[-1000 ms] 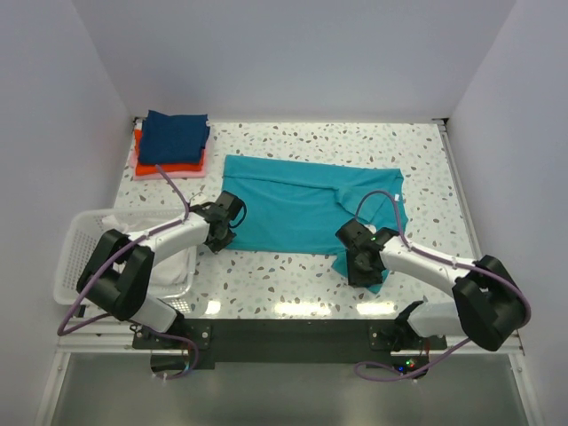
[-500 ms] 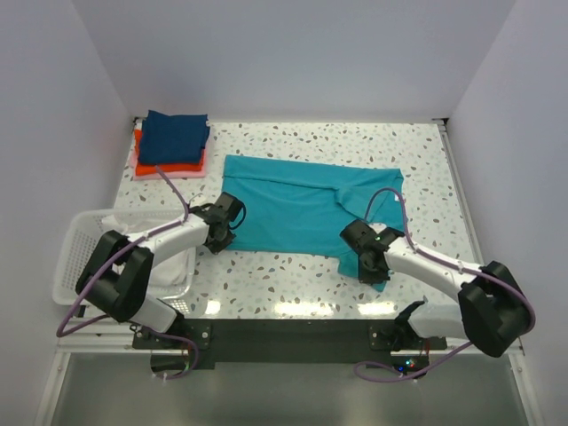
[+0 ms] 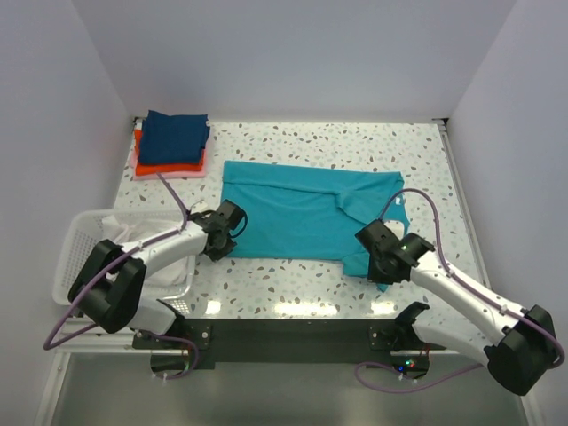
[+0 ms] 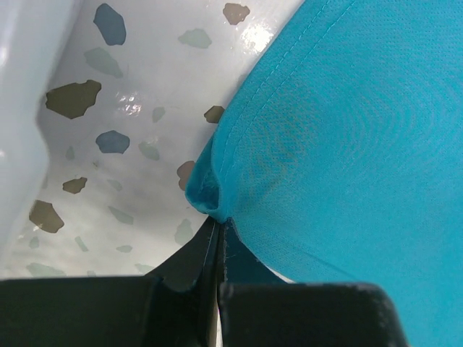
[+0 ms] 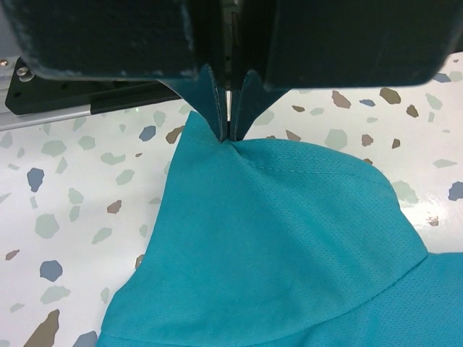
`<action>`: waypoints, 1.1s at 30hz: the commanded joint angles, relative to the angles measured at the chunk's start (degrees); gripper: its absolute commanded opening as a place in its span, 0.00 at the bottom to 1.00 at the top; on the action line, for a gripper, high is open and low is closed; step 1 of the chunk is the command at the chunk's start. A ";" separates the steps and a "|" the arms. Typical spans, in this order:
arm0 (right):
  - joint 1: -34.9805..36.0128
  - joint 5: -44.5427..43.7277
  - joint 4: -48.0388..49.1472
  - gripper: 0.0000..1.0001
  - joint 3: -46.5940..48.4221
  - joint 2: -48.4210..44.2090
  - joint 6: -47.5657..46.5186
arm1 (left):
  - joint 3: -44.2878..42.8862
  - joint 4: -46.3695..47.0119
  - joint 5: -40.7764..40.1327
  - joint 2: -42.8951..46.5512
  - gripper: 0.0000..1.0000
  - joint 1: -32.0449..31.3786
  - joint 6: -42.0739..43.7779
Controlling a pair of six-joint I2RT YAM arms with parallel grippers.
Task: Fold and stack the t-shirts
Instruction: Fold the tshirt
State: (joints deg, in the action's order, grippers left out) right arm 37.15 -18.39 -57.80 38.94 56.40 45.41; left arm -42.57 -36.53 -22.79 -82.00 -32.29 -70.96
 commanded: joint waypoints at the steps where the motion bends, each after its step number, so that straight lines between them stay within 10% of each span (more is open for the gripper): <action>1: -0.14 -1.38 -2.41 0.00 2.55 1.07 1.35 | -1.64 -2.22 -1.38 2.72 0.00 -0.05 -1.20; 33: -15.96 -7.19 8.14 0.00 30.23 24.27 -21.59 | -23.35 -0.56 -3.67 -10.63 0.00 6.63 7.32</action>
State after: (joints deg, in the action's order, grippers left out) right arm 22.37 -24.77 -51.83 65.71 79.42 26.59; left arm -62.59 -39.16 -25.96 -91.53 -26.39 -65.36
